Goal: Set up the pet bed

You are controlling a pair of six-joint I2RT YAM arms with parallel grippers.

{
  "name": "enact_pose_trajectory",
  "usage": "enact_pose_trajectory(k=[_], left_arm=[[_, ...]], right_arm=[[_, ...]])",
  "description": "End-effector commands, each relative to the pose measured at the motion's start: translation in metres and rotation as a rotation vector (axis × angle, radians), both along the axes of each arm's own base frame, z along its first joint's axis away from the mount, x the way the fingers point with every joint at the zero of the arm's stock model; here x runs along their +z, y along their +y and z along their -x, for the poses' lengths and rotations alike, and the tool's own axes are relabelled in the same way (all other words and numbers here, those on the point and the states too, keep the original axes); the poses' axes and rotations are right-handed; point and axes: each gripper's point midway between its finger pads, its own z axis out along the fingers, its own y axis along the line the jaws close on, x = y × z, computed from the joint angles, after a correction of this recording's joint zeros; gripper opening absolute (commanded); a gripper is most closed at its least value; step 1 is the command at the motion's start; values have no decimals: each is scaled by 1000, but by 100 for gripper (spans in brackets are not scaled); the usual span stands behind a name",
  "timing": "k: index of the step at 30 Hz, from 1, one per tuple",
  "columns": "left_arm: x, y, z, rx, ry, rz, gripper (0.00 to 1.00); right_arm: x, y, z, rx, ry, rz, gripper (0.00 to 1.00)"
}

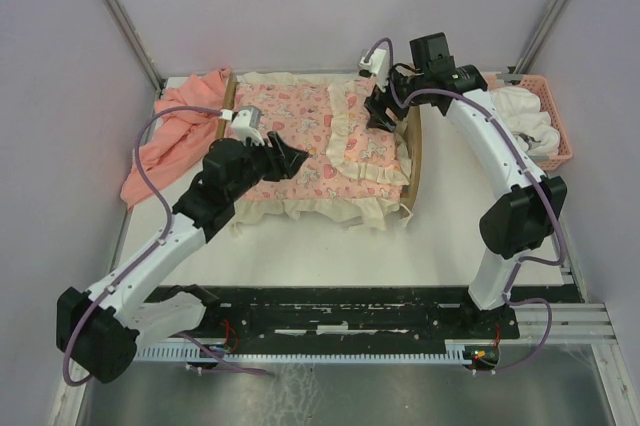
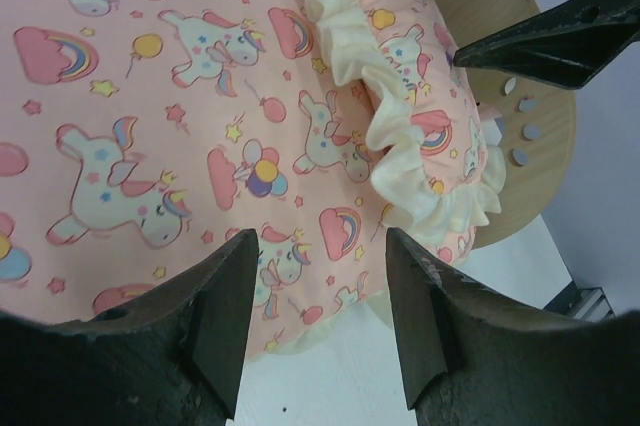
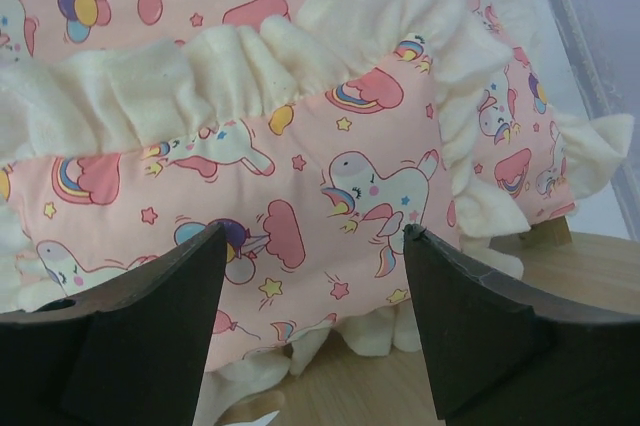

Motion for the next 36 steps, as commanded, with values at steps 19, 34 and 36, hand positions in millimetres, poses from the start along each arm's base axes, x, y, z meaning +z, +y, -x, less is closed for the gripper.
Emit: enact_pose_trajectory(k=[19,34,36], left_arm=[[-7,-89,-67,-133,46,80,46],[-19,-94,-85,-94,51,35,8],[-22,-91,-89,-64,49,23,3]], right_arm=[[-42,2,-14,-311,84,-78,62],[23,-6,-9,-740,234,-348,64],[35,-7,-4,-745,219,-373,64]])
